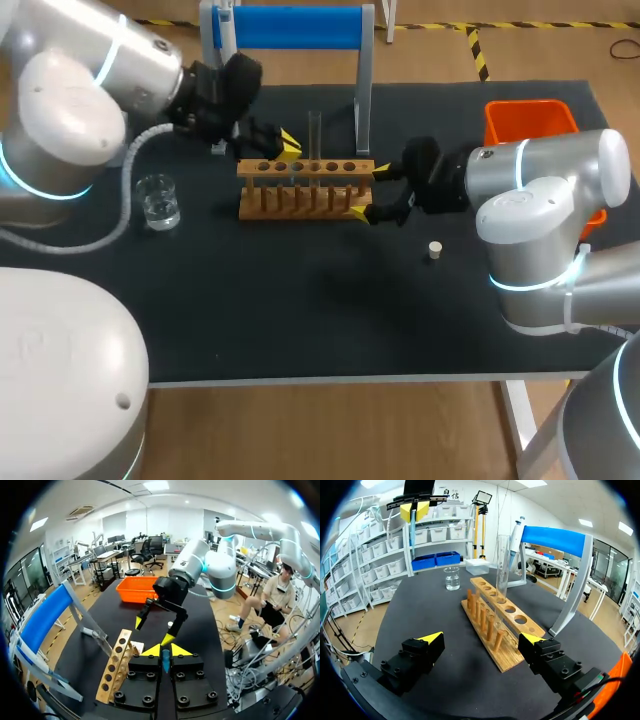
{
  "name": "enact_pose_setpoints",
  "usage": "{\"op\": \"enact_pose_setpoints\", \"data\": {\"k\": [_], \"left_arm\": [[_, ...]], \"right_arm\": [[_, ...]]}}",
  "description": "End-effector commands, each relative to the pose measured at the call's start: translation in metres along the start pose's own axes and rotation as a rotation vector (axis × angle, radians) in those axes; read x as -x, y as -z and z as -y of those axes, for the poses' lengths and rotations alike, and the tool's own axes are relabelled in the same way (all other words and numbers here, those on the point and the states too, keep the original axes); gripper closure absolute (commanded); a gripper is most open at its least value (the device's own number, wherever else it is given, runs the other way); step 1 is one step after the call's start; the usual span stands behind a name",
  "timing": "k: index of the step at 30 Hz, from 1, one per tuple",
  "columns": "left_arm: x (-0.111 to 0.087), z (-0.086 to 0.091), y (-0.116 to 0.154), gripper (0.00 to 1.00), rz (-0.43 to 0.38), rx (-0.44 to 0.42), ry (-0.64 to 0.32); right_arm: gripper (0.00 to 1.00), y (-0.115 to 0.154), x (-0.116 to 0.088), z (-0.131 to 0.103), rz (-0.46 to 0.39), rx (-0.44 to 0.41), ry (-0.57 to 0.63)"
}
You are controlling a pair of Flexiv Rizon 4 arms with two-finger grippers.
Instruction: Invert the test tube, pick up the pipette, mount the tip to pipette, aspirate from beaker and dispense into the tube, eject the tip, return the pipette, and cap with the stopper.
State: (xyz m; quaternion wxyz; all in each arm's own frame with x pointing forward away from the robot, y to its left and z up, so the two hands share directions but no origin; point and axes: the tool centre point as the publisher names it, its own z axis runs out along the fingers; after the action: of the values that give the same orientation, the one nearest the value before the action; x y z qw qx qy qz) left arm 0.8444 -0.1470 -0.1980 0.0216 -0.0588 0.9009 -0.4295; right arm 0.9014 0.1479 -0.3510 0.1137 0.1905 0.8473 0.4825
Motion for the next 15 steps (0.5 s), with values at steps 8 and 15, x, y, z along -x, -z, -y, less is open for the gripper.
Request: {"op": "enact_pose_setpoints", "data": {"k": [8, 15], "left_arm": [[-0.0034, 0.0117, -0.0055, 1.0, 0.019, 0.01, -0.005], [-0.0034, 0.0117, -0.0055, 1.0, 0.019, 0.01, -0.005]], "right_arm": [[0.0, 0.0011, 0.0005, 0.0003, -0.002, 0.0, 0.0], [0.0, 0.0011, 0.0005, 0.0003, -0.002, 0.0, 0.0]]}}
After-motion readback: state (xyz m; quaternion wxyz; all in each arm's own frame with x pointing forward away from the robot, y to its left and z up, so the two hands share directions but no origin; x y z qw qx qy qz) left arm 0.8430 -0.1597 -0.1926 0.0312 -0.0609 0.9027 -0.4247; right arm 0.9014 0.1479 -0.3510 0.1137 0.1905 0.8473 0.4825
